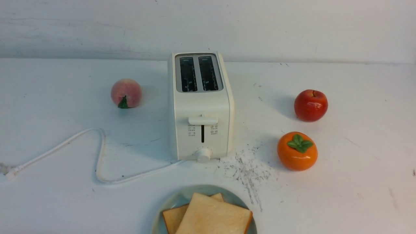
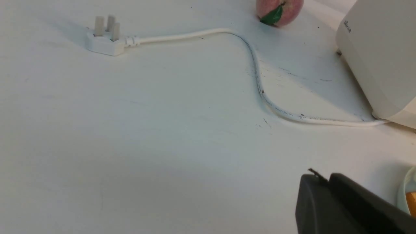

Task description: Take toasted bread from bread machine on white table place on plate.

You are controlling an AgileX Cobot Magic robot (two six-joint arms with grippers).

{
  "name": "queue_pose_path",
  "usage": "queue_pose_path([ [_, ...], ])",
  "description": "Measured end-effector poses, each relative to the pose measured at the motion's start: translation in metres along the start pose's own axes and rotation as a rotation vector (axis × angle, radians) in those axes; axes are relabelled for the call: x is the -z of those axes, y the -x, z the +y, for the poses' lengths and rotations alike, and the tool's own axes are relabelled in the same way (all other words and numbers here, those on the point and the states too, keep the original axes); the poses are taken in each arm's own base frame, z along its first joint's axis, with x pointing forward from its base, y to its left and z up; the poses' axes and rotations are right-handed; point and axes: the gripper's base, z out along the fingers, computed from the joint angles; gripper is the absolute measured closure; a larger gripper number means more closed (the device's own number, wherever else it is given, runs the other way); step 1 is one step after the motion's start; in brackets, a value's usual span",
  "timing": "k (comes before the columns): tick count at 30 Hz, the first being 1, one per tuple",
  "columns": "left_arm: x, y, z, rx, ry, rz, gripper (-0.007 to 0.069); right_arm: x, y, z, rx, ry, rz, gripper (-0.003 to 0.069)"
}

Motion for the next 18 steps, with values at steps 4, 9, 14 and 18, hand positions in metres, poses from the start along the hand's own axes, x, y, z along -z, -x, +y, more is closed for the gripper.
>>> queue_pose_path([
  [4, 0.000, 0.000, 0.000, 0.000, 0.000, 0.000, 0.0586, 0.002, -0.009, 0.000, -0.002, -0.004, 0.076, 0.0607],
  [9, 0.000, 0.000, 0.000, 0.000, 0.000, 0.000, 0.0586, 0.015, -0.059, -0.008, 0.035, -0.111, 0.322, 0.0600],
  [14, 0.000, 0.000, 0.000, 0.000, 0.000, 0.000, 0.0581, 0.041, -0.122, -0.021, 0.054, -0.266, 0.566, 0.0590],
  [18, 0.000, 0.000, 0.000, 0.000, 0.000, 0.000, 0.0578, 0.059, -0.142, -0.025, 0.018, -0.371, 0.790, 0.0585],
])
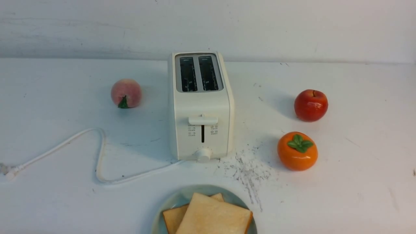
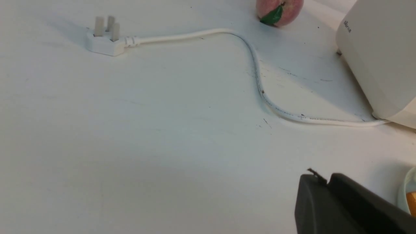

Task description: Take toasted bread from bread machine on white table place on plate.

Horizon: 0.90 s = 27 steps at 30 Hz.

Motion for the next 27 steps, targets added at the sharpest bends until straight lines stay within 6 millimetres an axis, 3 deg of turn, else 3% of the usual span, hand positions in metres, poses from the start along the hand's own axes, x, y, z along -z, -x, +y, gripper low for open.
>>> queue_pose_path([
  [27, -0.0001, -0.0010, 0.0004, 0.001, 0.004, 0.008, 0.0552, 0.0051, -0.0009, -0.0029, -0.027, -0.053, -0.015, 0.0554],
])
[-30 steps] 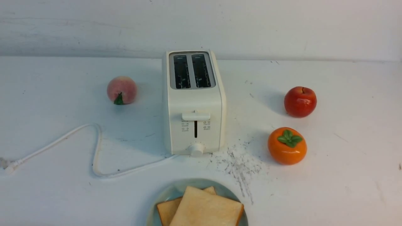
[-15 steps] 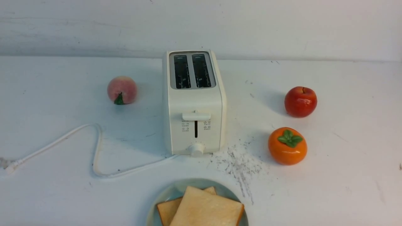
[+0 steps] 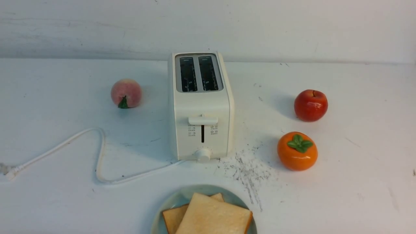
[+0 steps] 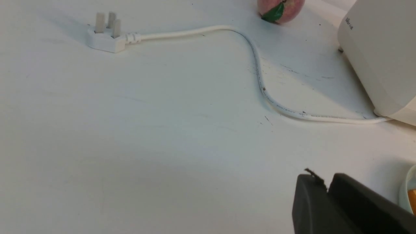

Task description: Take toasted bread from bread machine on white table place on plate.

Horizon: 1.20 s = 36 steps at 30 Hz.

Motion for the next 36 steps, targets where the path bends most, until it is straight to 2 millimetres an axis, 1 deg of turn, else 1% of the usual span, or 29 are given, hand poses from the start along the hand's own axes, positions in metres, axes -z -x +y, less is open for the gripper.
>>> queue_pose_path([
  [14, 0.0000, -0.0002, 0.0001, -0.001, 0.000, 0.001, 0.0550, 0.0000, 0.0000, 0.0000, -0.004, 0.000, 0.000, 0.0538],
  [36, -0.0001, -0.0005, 0.0002, -0.002, 0.001, 0.003, 0.0526, 0.0000, 0.0000, 0.0000, -0.004, 0.000, 0.000, 0.0509],
])
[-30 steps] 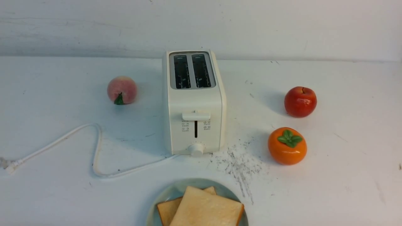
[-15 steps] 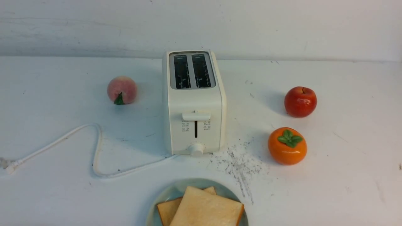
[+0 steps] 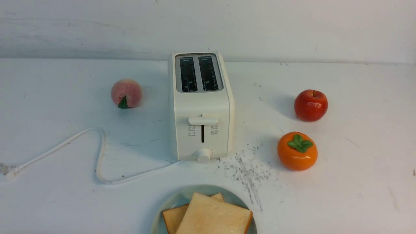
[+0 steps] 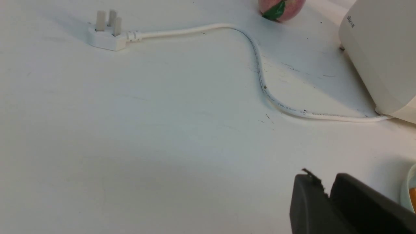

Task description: Take toasted bread from bread machine on white table place on plate.

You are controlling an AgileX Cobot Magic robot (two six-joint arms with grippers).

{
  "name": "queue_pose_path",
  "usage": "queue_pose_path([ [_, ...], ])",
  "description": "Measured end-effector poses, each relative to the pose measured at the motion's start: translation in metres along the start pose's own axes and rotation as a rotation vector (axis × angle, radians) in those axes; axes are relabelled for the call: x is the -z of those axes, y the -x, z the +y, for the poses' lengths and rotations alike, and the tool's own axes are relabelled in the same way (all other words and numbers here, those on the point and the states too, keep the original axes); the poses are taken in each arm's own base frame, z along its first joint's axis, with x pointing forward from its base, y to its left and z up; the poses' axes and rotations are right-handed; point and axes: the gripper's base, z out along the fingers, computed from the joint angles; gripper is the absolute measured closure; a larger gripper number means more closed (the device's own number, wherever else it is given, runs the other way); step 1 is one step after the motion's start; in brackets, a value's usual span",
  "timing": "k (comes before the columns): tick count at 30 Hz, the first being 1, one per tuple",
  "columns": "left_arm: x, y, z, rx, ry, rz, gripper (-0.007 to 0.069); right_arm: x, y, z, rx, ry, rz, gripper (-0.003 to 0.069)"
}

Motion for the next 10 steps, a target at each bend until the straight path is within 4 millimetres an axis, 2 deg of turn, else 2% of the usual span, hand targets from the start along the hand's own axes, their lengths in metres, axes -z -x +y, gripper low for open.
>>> queue_pose_path([
  [10, 0.0000, -0.0001, 0.0001, 0.000, 0.001, 0.001, 0.0515, 0.0000, 0.0000, 0.0000, 0.000, 0.000, 0.000, 0.0501],
])
